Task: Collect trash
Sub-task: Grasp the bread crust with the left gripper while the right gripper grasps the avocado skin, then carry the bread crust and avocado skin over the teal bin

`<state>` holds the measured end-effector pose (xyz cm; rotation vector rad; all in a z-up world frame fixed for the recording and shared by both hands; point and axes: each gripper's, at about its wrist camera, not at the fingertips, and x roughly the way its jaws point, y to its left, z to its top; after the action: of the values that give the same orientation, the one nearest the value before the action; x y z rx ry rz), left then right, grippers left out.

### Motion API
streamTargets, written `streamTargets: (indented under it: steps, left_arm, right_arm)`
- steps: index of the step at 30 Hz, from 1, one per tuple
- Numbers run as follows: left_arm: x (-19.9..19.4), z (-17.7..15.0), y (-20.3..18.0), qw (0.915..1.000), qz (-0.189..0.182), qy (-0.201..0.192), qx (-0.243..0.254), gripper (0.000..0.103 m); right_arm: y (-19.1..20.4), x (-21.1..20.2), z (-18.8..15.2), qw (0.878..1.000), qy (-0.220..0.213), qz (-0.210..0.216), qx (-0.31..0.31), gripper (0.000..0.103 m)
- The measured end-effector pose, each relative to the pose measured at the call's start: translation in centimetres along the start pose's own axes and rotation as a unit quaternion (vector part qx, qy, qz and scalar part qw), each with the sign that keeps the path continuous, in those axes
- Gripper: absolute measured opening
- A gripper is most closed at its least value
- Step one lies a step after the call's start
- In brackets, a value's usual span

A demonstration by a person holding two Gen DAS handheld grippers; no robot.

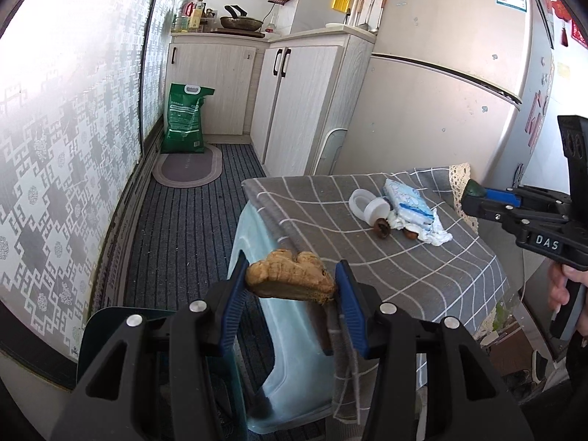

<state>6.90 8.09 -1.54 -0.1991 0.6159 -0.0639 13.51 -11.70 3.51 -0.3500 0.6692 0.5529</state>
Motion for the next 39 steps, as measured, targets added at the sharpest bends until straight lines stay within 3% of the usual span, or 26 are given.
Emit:
streamTargets:
  steps: [9, 21, 29, 39]
  left_arm:
    - [0.0, -2.6, 4.8, 0.9985, 0.042, 0.031, -0.019, 0.051]
    - [1.0, -6.3, 9.9, 0.9925, 0.076, 0.086, -0.042, 0.051]
    - [2.0, -9.2, 12.2, 0.9857, 0.088, 0.138, -0.038, 0.051]
    - [3.3, -11.9, 14.2, 0.9765, 0.092, 0.19, -0.044, 0.051]
  right_arm:
    - [5.8, 0.3, 2.1, 0.997, -0.002, 0.079, -0.016, 0.026]
    - [13.3, 3.5, 3.6, 0.988, 0.023, 0.147, -0.047, 0.026]
    - [18.2, 6.5, 3.4, 0.98, 0.058, 0.175, -0.076, 0.026]
    - [21.6, 8.3, 3.8, 0.973, 0.081, 0.194, -0.091, 0.026]
